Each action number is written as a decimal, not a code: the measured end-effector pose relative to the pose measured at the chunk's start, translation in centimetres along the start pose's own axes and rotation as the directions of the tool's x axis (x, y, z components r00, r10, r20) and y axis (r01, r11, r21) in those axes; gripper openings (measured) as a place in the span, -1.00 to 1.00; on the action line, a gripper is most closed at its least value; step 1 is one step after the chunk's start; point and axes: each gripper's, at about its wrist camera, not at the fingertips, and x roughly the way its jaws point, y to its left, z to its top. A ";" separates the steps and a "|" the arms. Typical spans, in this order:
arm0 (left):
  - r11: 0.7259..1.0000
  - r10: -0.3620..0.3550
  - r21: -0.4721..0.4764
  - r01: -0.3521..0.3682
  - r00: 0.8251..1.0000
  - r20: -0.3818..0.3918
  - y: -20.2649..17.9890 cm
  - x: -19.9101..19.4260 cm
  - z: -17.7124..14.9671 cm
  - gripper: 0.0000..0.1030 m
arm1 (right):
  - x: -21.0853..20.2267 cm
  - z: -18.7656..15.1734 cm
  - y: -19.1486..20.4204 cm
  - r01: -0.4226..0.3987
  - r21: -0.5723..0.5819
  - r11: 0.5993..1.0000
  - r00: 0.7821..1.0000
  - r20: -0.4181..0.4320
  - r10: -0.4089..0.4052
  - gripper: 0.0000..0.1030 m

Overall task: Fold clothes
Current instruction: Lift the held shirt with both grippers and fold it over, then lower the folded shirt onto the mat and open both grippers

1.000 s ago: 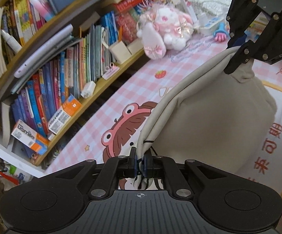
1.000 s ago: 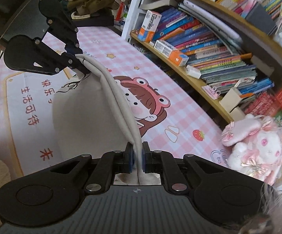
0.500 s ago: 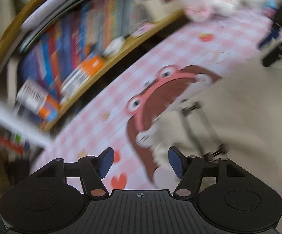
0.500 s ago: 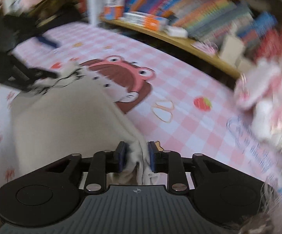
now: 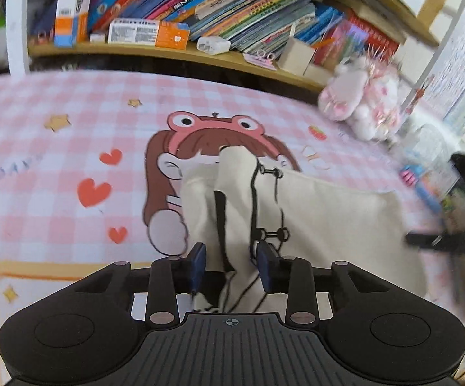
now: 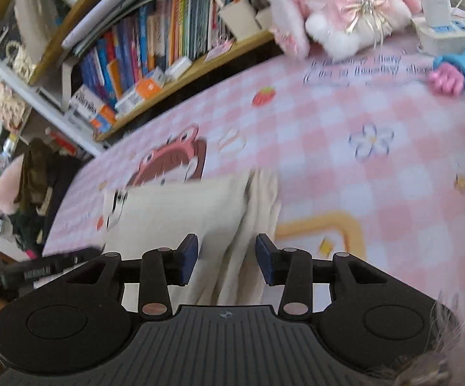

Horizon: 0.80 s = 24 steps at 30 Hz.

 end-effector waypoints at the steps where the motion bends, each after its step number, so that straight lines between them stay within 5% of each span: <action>1: 0.999 -0.025 -0.019 0.025 1.000 0.000 0.4 0.0 -0.1 -0.71 | 0.1 -0.4 0.2 0.027 0.014 1.000 1.000 0.003 -0.027 -0.61; 3: 0.995 -0.076 -0.058 0.076 0.997 0.002 1.1 0.1 -0.2 -0.94 | 0.1 -0.9 0.5 0.060 0.045 0.997 0.998 0.022 -0.061 -0.79; 7: 0.970 -0.220 -0.072 0.234 0.962 0.163 0.4 -4.4 0.2 -0.95 | -0.5 -1.3 1.1 0.058 0.110 0.992 0.992 0.101 -0.069 -0.89; 11: 0.978 -0.139 -0.145 0.147 0.988 0.059 3.4 -2.2 -1.0 -0.94 | 0.2 -1.9 1.6 0.097 0.127 0.987 0.988 0.111 -0.111 -0.89; 15: 0.952 -0.148 -0.265 0.155 0.988 0.047 5.7 -0.7 -1.4 -0.79 | 1.4 -2.8 1.3 0.124 0.158 0.980 0.984 0.109 -0.142 -0.89; 24: 0.975 -0.151 -0.159 0.157 0.987 0.049 4.6 0.7 1.3 -0.69 | 1.4 -3.4 1.6 0.151 0.162 0.975 0.978 0.116 -0.171 -0.88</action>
